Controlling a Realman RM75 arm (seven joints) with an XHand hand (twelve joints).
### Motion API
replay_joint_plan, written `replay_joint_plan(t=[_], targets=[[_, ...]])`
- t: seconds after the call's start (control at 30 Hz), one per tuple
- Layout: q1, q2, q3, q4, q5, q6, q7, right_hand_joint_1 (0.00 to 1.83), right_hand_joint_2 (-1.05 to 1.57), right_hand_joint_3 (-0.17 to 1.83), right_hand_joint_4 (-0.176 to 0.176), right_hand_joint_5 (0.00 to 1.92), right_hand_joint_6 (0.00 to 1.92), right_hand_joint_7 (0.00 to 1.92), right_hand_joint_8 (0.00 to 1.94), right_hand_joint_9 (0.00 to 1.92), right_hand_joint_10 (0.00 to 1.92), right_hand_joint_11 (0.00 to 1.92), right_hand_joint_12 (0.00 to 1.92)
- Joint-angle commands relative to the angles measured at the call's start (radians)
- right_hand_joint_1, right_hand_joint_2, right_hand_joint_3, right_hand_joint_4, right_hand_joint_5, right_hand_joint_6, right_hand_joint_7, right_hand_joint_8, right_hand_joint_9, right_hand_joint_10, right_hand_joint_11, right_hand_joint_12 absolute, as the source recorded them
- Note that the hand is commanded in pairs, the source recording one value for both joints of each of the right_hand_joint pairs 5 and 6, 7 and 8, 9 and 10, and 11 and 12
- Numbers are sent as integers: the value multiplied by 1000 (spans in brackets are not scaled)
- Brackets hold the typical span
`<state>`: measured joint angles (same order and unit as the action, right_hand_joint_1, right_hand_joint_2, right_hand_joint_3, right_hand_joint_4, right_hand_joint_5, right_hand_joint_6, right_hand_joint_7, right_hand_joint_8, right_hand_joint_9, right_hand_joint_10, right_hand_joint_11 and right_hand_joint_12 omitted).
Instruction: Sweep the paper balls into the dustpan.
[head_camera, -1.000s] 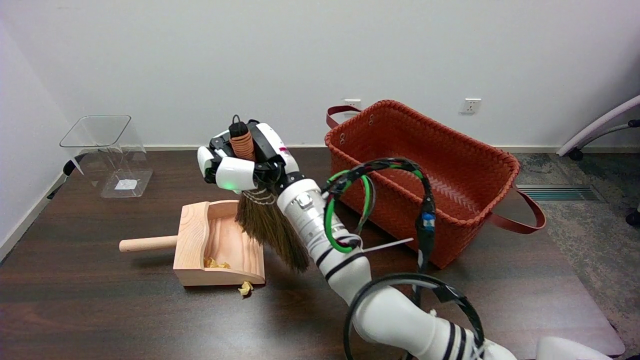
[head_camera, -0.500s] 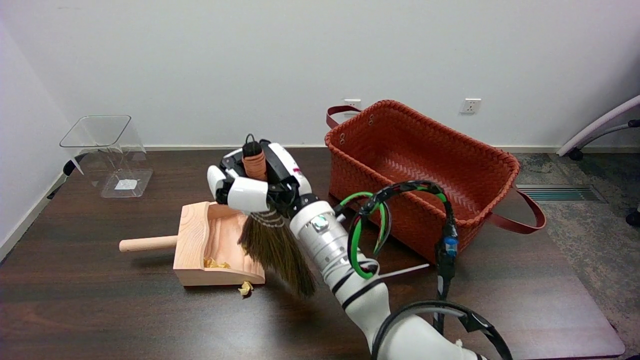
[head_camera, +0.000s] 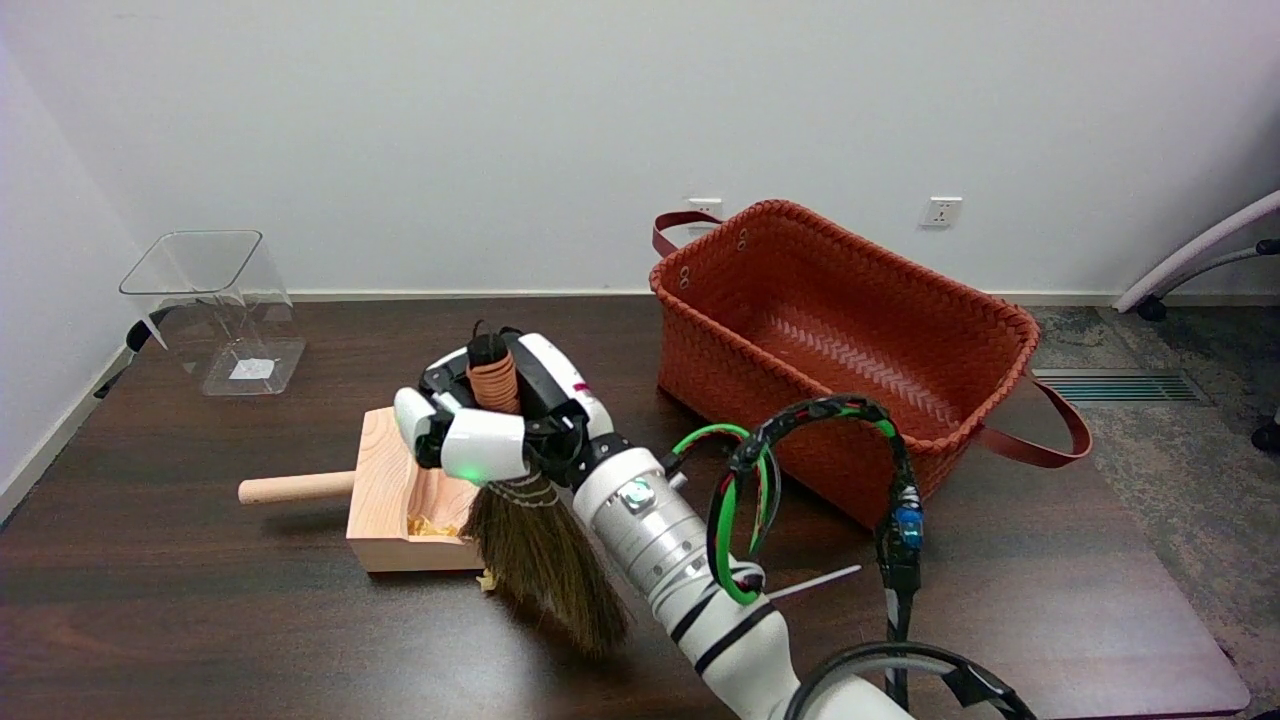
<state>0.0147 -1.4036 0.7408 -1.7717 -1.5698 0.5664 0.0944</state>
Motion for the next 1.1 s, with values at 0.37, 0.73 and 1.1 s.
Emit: replay_joint_plan(t=[0.37,0.73,1.1], targets=[[-47,41,-72,-96,10,1,-52,1096,966,1048,0,1920,1920,1920,1920,1920,1920,1920,1920],[-43,16,-69,-68,17,4,-50,1096,975,1040,0,1920,1920,1920,1920,1920,1920,1920,1920],[-17,-71,-82,56,89,-6,-13,1080,933,1067,0,1920,1920,1920,1920,1920,1920,1920,1920]])
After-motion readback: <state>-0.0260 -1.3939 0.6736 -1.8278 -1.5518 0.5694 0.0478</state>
